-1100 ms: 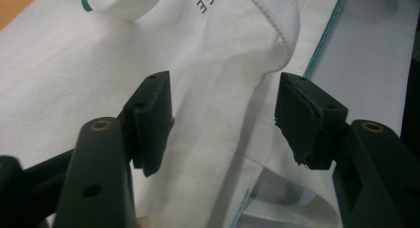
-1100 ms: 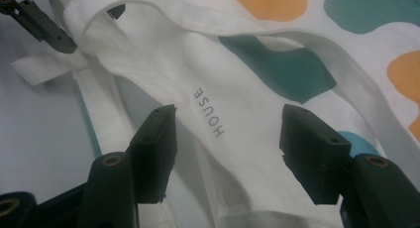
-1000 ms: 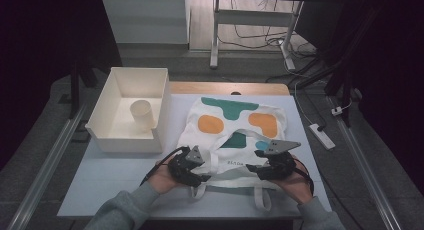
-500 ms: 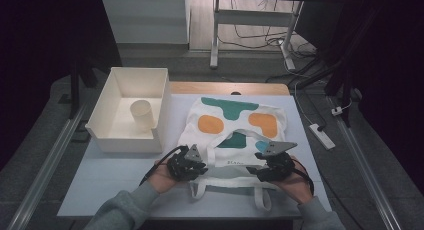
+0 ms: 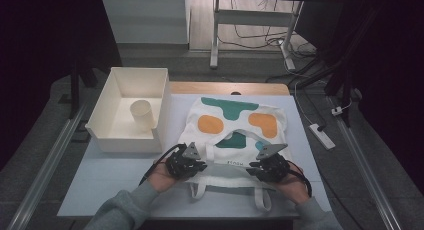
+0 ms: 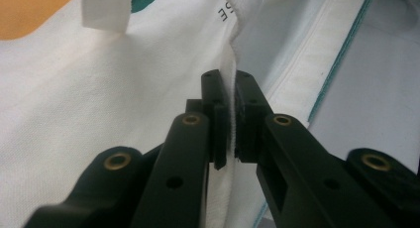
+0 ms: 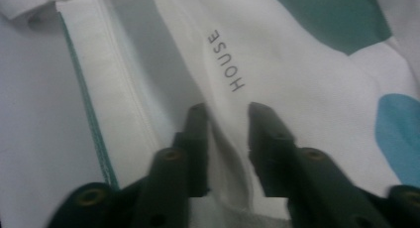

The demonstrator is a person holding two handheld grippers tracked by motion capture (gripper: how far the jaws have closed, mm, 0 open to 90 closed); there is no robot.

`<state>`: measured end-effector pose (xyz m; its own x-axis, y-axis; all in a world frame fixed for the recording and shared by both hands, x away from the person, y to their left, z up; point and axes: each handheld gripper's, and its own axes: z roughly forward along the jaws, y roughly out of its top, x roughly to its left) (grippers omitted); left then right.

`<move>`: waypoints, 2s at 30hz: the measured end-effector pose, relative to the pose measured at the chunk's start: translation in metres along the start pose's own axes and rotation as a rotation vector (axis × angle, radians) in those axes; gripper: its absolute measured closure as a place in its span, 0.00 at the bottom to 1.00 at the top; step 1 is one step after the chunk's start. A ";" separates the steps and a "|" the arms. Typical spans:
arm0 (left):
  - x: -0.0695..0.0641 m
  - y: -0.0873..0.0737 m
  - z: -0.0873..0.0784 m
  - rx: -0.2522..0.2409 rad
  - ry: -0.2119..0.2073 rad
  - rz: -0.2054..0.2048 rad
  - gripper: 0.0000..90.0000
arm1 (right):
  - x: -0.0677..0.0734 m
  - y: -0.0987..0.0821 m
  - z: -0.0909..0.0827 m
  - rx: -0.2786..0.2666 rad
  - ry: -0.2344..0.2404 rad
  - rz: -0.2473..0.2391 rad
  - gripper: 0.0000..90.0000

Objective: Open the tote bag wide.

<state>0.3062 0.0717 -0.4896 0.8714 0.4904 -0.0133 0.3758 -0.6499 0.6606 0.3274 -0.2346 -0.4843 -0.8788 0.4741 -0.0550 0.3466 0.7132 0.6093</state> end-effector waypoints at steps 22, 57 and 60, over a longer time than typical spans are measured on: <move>0.002 0.007 -0.062 -0.213 0.012 -0.028 0.95 | 0.031 0.035 -0.056 -0.238 0.126 -0.032 0.98; 0.022 0.031 -0.011 -0.183 0.049 -0.052 0.93 | -0.032 0.020 -0.024 -0.279 -0.115 0.135 0.97; 0.026 0.032 -0.007 -0.177 0.054 -0.059 0.93 | -0.036 0.019 -0.021 -0.275 -0.118 0.147 0.97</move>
<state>0.3383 0.0678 -0.4638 0.8297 0.5579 -0.0189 0.3604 -0.5094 0.7814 0.3591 -0.2489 -0.4541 -0.7762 0.6296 -0.0322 0.3510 0.4741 0.8075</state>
